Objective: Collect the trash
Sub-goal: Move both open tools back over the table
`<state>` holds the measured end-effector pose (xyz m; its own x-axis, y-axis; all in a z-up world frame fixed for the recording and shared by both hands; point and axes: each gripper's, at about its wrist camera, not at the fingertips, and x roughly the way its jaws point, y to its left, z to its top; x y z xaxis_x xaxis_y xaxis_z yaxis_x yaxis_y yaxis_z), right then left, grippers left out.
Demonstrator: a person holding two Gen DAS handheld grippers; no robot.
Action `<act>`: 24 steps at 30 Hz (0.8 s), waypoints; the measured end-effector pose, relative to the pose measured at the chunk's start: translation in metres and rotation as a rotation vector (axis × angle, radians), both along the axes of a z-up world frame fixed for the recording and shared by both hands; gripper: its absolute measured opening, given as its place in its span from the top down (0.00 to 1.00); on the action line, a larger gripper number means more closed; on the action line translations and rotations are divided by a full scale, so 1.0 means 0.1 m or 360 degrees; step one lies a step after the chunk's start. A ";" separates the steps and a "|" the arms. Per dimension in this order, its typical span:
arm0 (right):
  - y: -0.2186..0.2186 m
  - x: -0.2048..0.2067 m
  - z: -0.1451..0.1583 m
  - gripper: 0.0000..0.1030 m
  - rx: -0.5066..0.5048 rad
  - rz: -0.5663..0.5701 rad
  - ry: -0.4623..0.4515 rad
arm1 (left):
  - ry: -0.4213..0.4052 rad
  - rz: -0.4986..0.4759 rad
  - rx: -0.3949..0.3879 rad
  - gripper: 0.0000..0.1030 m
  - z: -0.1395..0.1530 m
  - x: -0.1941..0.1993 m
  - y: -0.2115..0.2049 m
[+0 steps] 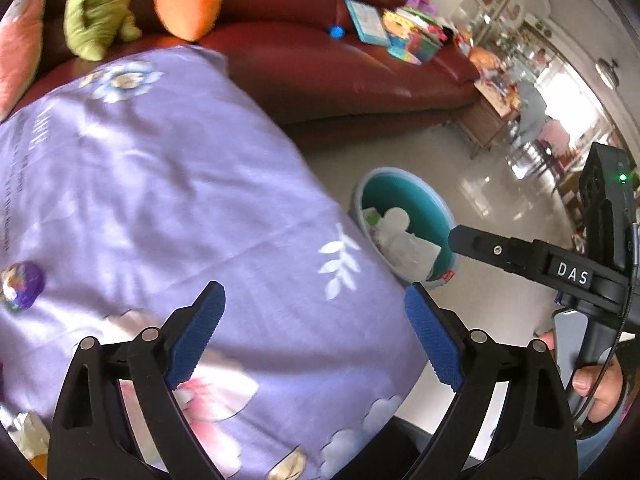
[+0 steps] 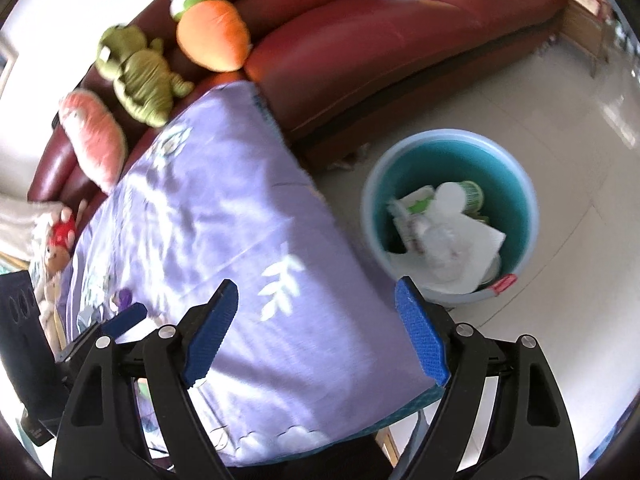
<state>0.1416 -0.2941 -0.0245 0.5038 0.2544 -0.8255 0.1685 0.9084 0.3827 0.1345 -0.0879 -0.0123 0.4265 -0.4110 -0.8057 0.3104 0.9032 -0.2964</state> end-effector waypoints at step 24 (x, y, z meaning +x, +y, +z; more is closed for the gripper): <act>2.48 -0.16 0.18 0.25 -0.0181 0.0837 0.0030 | -0.0115 0.0551 0.0127 0.10 0.19 -1.14 2.57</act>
